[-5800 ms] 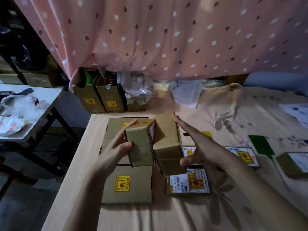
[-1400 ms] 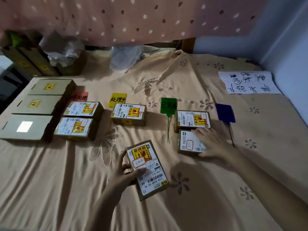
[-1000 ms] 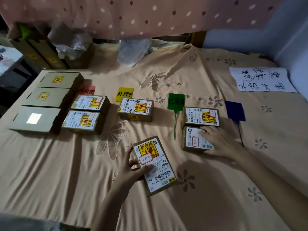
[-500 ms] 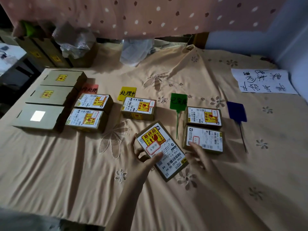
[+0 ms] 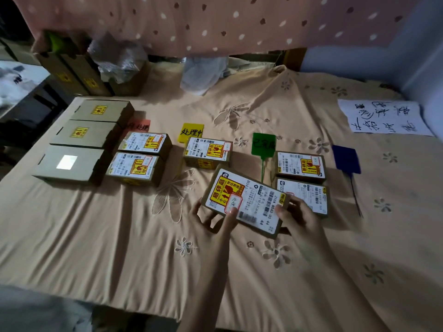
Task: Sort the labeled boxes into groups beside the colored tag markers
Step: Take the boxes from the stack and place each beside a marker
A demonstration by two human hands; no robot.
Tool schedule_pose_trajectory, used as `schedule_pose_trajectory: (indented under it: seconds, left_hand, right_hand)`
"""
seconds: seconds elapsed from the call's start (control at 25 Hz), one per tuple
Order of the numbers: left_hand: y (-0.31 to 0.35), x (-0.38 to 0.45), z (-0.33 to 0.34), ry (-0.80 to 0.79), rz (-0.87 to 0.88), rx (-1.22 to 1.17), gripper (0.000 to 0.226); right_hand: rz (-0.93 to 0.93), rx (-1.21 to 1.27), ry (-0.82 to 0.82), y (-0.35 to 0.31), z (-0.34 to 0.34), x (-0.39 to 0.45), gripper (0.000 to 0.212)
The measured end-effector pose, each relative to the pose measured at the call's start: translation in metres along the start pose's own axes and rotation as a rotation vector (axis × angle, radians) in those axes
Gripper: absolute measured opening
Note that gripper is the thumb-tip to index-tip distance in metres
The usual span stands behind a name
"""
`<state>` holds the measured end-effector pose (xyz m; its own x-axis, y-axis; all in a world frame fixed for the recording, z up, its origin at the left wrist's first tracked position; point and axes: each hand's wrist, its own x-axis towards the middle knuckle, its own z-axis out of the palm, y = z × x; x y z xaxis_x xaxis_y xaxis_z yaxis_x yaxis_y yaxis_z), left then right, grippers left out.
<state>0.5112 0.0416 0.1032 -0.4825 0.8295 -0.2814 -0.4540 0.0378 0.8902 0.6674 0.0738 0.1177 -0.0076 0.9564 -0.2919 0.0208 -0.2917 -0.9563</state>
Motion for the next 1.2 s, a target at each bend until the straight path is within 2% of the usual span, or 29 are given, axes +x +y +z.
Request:
schedule_pose_trajectory:
  seconds: [0.08,0.16,0.24,0.32,0.44,0.56,0.84,1.04,1.2]
  left_hand:
    - [0.002,0.001,-0.007,0.030,0.001,0.039,0.044]
    - [0.003,0.006,-0.016,0.056,0.014,0.140,0.036]
    - [0.005,0.014,-0.027,0.068,0.035,0.258,0.045]
    - [0.007,0.028,-0.039,0.070,0.057,0.344,0.062]
    - [0.012,0.058,-0.056,0.041,0.082,0.457,0.051]
    - [0.017,0.093,-0.066,-0.002,0.098,0.566,0.049]
    - [0.007,0.174,-0.085,-0.125,0.021,0.738,0.051]
    - [-0.007,0.194,-0.094,-0.184,0.056,0.806,0.056]
    - [-0.009,0.198,-0.094,-0.205,0.102,0.863,0.067]
  right_hand:
    - [-0.030,-0.014,0.009,-0.001,-0.002,0.002,0.055]
    - [-0.035,-0.008,0.036,0.001,0.001,0.004,0.040]
    - [-0.020,-0.054,0.041,0.003,0.012,0.008,0.027]
    - [0.002,-0.099,0.011,0.007,0.032,0.016,0.024]
    - [0.029,-0.145,-0.032,0.015,0.069,0.036,0.027]
    - [0.042,-0.238,-0.009,0.023,0.102,0.063,0.026]
    - [0.107,-0.312,0.168,0.044,0.160,0.115,0.026]
    - [0.084,-0.348,0.305,0.051,0.170,0.125,0.027]
    - [0.102,-0.347,0.341,0.054,0.172,0.126,0.032]
